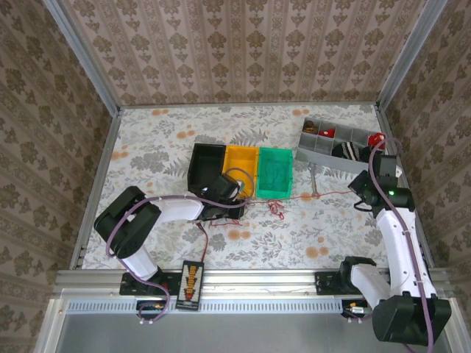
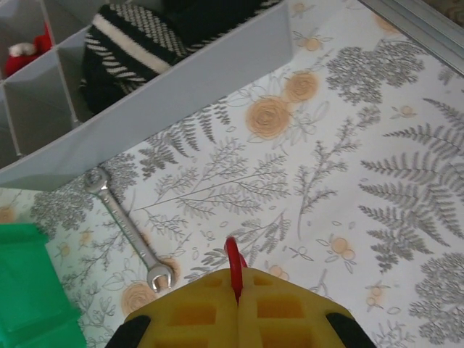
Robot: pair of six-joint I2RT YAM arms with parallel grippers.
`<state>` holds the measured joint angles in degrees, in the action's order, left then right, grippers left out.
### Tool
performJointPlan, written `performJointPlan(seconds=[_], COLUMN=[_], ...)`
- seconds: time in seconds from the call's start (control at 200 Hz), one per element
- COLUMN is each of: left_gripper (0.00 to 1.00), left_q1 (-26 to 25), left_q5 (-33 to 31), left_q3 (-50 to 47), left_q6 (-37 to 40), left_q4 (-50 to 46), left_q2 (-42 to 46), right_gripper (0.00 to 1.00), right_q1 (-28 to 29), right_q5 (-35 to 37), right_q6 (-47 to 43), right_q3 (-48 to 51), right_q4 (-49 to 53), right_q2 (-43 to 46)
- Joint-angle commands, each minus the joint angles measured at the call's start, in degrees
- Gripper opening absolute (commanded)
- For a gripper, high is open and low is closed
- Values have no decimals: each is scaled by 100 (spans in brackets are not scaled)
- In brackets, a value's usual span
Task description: Untangle the cables
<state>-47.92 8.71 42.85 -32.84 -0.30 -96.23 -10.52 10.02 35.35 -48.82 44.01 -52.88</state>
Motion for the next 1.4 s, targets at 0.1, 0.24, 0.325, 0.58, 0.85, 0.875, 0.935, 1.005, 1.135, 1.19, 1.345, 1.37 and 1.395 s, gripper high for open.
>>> performJointPlan(seconds=[0.1, 0.24, 0.325, 0.58, 0.85, 0.875, 0.935, 1.005, 1.135, 1.19, 1.345, 1.37, 1.395], left_gripper=[0, 0, 0, 48, 39, 38, 37, 36, 37, 41, 61, 64, 66], left_q1=[319, 266, 161, 39, 58, 63, 96, 132, 143, 143, 39, 18, -10], left_q5=[-1501, -1065, -725, -125, -189, -202, -220, -183, -17, 122, 554, 633, 677], left_q3=[-586, -619, -564, -260, -351, -364, -382, -416, -445, -457, -751, -804, -855], left_q6=[-273, 87, 363, 718, 666, 656, 626, 616, 667, 725, 1015, 1072, 1129], left_q4=[-2230, -1942, -1752, -1706, -1620, -1614, -1620, -1570, -1479, -1411, -868, -790, -713], left_q2=[-772, -445, -190, 51, 25, 10, -33, -69, -94, 4, 849, 1027, 1198], right_gripper=[0, 0, 0, 0, 0, 0, 0, 0, 0, 0, 0, 0, 0], right_q1=[-651, -485, -55, 1669, 1887, 1883, 1887, 1887, 1883, 1887, 1892, 1896, 1904], right_q5=[1221, -307, -1162, -2263, -2224, -2225, -2203, -2128, -2341, -2468, -2673, -2707, -2757], right_q6=[-360, -564, -518, -732, -749, -749, -749, -812, -963, -999, -967, -944, -919], right_q3=[-496, -704, -799, -1844, -2800, -2867, -3005, -3194, -3441, -3474, -3284, -3244, -3211], right_q4=[-258, -763, -1021, -1298, -1298, -1298, -1454, -1436, -1361, -1285, -1147, -1149, -1157], right_q2=[-13, -3, -18, -322, -433, -426, -408, -398, -457, -492, -460, -447, -442])
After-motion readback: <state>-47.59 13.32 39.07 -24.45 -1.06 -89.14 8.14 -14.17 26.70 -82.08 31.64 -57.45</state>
